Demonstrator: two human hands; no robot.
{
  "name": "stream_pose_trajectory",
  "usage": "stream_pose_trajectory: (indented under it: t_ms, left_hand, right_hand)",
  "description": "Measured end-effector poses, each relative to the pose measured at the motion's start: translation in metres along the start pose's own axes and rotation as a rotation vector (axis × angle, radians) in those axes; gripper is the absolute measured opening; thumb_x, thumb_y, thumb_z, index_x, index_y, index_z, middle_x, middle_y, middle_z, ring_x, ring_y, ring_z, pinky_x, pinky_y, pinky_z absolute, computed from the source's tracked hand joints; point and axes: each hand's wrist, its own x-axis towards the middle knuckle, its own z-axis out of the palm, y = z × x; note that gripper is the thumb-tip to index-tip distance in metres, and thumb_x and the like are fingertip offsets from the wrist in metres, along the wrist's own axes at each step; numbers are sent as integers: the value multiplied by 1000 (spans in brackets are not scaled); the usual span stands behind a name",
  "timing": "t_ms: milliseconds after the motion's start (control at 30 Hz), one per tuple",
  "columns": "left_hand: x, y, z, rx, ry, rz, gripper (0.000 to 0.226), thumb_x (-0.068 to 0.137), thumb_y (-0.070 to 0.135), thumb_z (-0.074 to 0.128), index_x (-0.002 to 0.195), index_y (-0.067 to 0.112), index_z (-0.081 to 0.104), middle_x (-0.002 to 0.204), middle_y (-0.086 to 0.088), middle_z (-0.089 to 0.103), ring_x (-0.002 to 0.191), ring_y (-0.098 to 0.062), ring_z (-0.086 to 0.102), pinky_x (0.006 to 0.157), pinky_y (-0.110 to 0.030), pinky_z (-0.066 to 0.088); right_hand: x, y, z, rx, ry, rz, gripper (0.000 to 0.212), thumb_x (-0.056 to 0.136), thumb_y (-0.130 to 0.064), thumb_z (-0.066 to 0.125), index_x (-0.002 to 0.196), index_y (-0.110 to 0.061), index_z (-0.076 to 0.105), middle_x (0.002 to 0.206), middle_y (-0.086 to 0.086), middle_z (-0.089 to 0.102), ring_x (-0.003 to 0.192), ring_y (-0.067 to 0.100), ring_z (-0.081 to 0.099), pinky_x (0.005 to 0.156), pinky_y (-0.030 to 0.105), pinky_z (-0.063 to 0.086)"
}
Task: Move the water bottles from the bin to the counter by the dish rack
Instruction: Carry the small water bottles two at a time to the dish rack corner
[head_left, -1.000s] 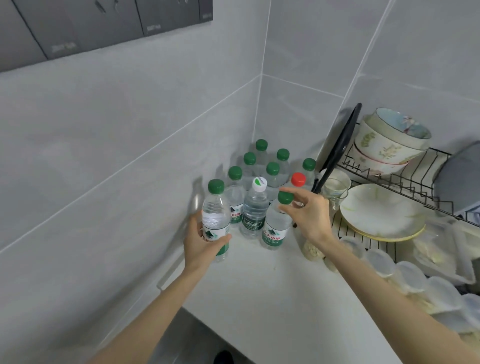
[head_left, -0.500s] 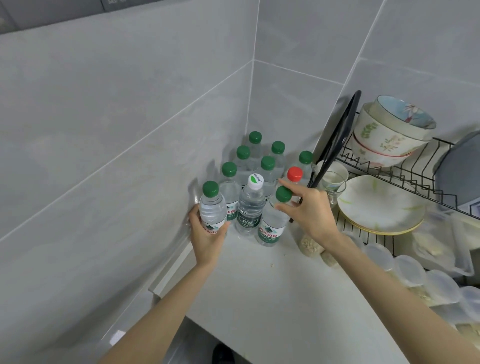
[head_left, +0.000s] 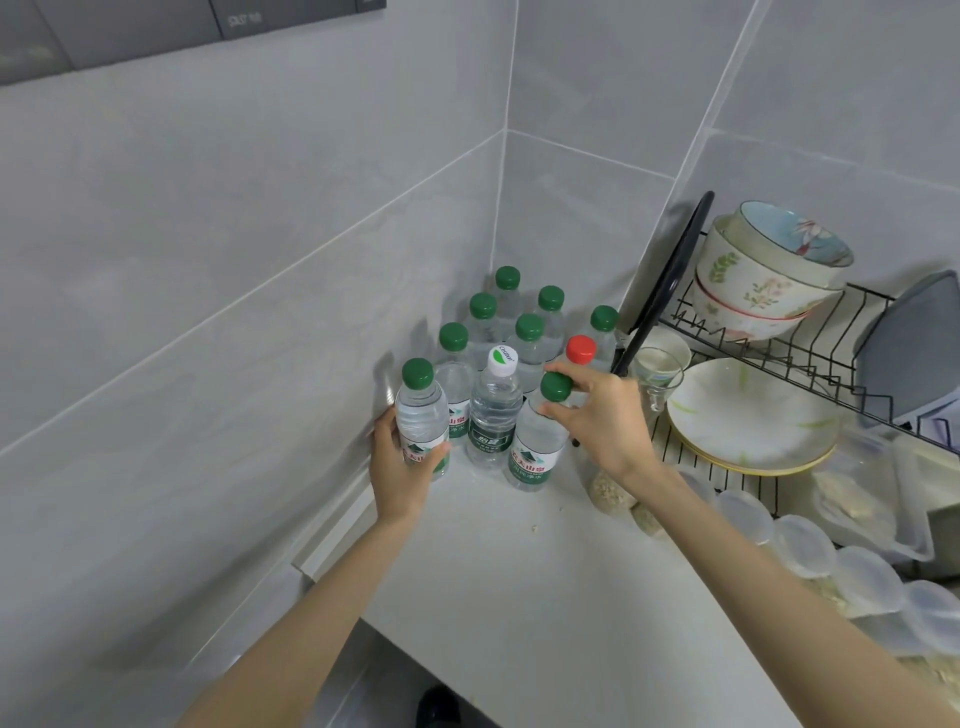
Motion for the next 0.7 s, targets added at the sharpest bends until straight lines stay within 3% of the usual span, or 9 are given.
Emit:
stream_pose_trajectory:
  t_ms: [67,133,233,300,367,467,600,700]
  left_hand:
    - [-2,2,-3,11,-7,-1,70,59,22,81,121,32,48,119,9,56,112,-15,58,97,-30,44]
    - [-6,7,-5,18,-18,-7,70,65,17,81,127,21,49,123,3,56,111,-13,56,96,-26,41]
    - [-15,20,-8,19,-23,-41,55,75,8,76,122,20,49,116,5,56,106,-11,53,95,-29,43]
    - [-25,34,-12,10,-42,-47,51,73,14,74,114,25,45,105,15,55,105,-12,52,91,-29,42]
    - [-34,45,-16,1,-74,-50,52,78,8,71,122,21,46,109,13,53,108,-11,51,89,-25,38]
    - [-53,63,-23,3,-105,-55,56,87,3,64,137,14,43,123,7,50,111,-6,48,91,-22,37]
    - [-83,88,-32,-1,-132,-91,59,88,12,64,142,20,40,138,0,49,118,-13,51,89,-25,41]
    - [-111,114,-37,-5,-156,-87,56,89,12,63,139,21,41,136,-4,50,109,-14,53,73,-20,44]
  right_hand:
    - [-1,0,0,-41,-36,-26,45,81,-12,76,124,-17,65,105,3,74,59,11,58,76,28,55]
    - [-3,0,-2,-55,-67,-29,50,85,-7,70,132,-17,58,103,7,74,53,14,51,75,27,53]
    - [-7,-1,-6,-61,-112,-2,59,89,-3,62,143,-17,43,115,14,69,79,31,67,88,35,52]
    - [-12,-5,-16,-37,-127,29,62,90,-8,62,146,-17,38,121,19,66,103,39,63,91,32,46]
    - [-17,-8,-26,14,-133,56,63,91,-11,63,148,-17,36,131,13,62,114,36,60,92,28,45]
    - [-30,-10,-43,98,-162,46,69,88,-17,66,149,-22,33,142,0,53,133,17,47,107,28,41]
    - [-61,-20,-75,320,-257,81,64,90,-11,65,146,-22,35,128,-13,56,125,9,51,99,24,42]
    - [-86,-28,-101,565,-331,201,61,90,-14,66,144,-21,39,130,-6,58,119,12,57,99,32,47]
